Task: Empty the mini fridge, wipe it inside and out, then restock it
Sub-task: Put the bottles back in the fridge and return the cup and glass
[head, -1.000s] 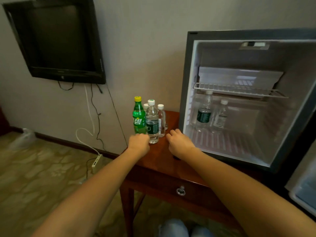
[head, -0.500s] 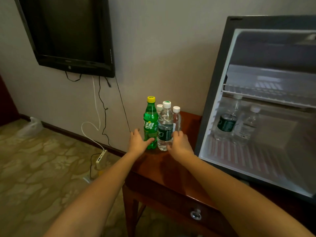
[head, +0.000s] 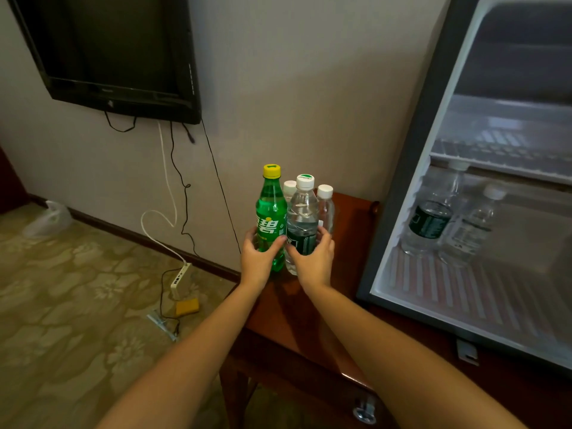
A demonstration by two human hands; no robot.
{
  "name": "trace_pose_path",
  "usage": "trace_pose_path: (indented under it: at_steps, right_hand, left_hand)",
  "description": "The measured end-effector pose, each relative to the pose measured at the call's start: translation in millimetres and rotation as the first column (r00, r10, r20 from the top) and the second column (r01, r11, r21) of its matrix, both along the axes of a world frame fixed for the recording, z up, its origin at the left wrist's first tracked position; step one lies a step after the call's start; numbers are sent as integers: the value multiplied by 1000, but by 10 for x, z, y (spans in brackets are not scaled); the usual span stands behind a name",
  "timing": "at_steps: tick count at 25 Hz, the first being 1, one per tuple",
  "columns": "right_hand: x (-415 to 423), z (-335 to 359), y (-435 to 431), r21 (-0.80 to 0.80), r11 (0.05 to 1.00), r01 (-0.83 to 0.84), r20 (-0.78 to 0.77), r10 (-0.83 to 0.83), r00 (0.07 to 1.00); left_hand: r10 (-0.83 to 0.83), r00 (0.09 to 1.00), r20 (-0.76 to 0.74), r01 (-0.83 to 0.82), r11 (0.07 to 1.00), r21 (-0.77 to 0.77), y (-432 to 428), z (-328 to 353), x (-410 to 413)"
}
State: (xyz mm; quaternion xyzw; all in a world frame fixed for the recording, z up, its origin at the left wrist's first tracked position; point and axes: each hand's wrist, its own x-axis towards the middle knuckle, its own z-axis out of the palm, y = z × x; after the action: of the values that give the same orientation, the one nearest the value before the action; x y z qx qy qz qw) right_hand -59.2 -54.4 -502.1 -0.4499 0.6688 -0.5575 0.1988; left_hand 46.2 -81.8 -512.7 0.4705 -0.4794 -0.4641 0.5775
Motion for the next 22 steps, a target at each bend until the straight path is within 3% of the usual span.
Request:
trace_pose_path:
  at_steps: [8,15,18,22]
  right_hand:
    - [-45,-7,34,-40,999,0,-111,-4,994]
    - [-471,232,1245,-144,971,-193,-129,175,976]
    - [-863,336,1919,-193,975,-109,-126,86,988]
    - [-1580,443,2506,-198,974,106,-138,-135,981]
  left_hand:
    - [71,997,-19,-72,996,-50,182,104,29]
    - [-35,997,-75,22,986,-163,1182,230,-61]
    - [-196,978,-65,174,952,-250,1662,352,-408]
    - [-374,926,-50,358,913,-197,2053,412,-1196]
